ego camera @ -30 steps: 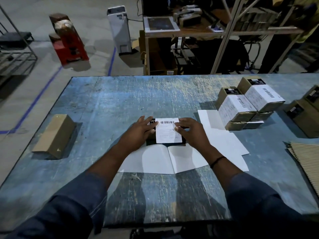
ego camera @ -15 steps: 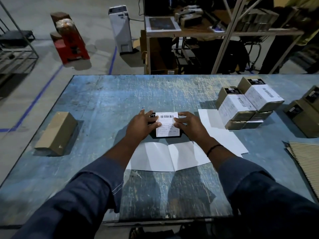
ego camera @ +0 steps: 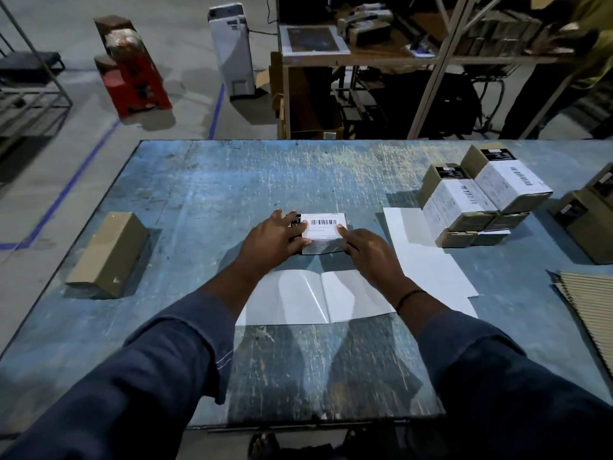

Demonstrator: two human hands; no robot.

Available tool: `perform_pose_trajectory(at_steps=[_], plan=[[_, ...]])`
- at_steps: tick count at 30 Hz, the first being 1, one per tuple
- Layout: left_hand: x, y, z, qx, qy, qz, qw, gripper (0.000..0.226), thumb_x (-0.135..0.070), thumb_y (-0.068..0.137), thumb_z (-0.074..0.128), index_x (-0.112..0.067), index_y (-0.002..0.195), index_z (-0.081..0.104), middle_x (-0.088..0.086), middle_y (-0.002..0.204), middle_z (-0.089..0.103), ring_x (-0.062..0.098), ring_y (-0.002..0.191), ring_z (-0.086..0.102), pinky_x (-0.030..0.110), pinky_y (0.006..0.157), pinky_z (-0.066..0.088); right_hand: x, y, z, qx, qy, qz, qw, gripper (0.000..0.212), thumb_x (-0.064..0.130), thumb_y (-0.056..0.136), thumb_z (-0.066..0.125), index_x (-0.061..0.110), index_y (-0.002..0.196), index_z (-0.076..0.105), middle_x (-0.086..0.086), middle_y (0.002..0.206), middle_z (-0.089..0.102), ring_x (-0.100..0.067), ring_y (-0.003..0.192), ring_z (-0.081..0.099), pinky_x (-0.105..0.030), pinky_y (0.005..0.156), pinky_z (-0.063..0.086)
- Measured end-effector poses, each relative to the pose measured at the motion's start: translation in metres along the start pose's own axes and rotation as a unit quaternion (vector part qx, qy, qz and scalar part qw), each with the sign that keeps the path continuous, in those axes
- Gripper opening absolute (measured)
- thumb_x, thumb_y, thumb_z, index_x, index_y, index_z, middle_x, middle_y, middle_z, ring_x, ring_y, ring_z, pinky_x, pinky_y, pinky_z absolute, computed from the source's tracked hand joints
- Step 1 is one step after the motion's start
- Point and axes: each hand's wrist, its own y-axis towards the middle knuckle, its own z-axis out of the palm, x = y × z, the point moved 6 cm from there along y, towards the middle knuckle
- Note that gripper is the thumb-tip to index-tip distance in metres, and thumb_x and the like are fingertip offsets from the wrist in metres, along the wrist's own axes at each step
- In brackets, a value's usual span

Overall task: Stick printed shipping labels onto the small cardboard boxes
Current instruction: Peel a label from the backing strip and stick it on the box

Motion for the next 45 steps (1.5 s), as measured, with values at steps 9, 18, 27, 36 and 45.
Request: perform_pose_trajectory(at_steps=[9,18,27,36,45], plan=[[0.002,-0.002,-0.002,-0.037,-0.071,-0.037,0.996,0.049,-0.048,0.08,0.07,-0.021,0.12,0.075,0.004,0.137,0.065,0.036,0.12,0.058,0.047,0.093,0.056,-0.006,0.0,-0.003,-0.015,0.128,0.127,0.983,0.045,0.009,0.086,0.077,0.017,0.13,0.07,-0.008,0.099,0.073,-0.019,0.084,0.068,-0.037,0.08,0.057],[-0.015,0.009,-0.012,-0.07,-0.055,-0.121,0.989,0.05,-0.061,0.068,0.085,-0.017,0.089,0.077,0.0,0.089,0.073,0.031,0.091,0.068,0.04,0.066,0.057,-0.002,0.022,-0.004,-0.023,0.017,0.137,0.99,0.037,0.044,0.081,0.081,0.019,0.108,0.076,-0.006,0.093,0.071,-0.023,0.082,0.066,-0.039,0.074,0.055],[-0.01,0.007,0.011,-0.073,0.028,-0.06,0.995,0.05,-0.06,0.075,0.075,-0.02,0.105,0.068,-0.001,0.112,0.067,0.03,0.104,0.062,0.041,0.065,0.055,0.013,0.007,0.004,-0.076,-0.175,-0.07,0.979,0.045,0.047,0.096,0.053,0.008,0.112,0.069,-0.011,0.088,0.064,-0.031,0.078,0.065,-0.037,0.046,0.05],[0.007,0.013,0.002,-0.008,-0.013,-0.014,1.0,0.066,-0.052,0.064,0.088,-0.026,0.117,0.06,-0.005,0.118,0.063,0.024,0.104,0.061,0.037,0.075,0.051,0.001,0.015,0.003,0.038,0.017,0.055,0.998,0.04,0.027,0.086,0.078,0.016,0.119,0.057,-0.003,0.107,0.052,-0.019,0.085,0.056,-0.036,0.072,0.051],[0.031,0.026,-0.021,0.259,-0.268,-0.074,0.925,0.047,-0.055,0.076,0.084,-0.03,0.115,0.075,-0.014,0.109,0.075,0.007,0.099,0.069,0.025,0.086,0.053,-0.006,0.037,-0.029,0.115,0.23,0.159,0.953,0.027,0.033,0.08,0.086,0.024,0.103,0.075,-0.005,0.08,0.068,-0.01,0.066,0.062,-0.032,0.066,0.055]])
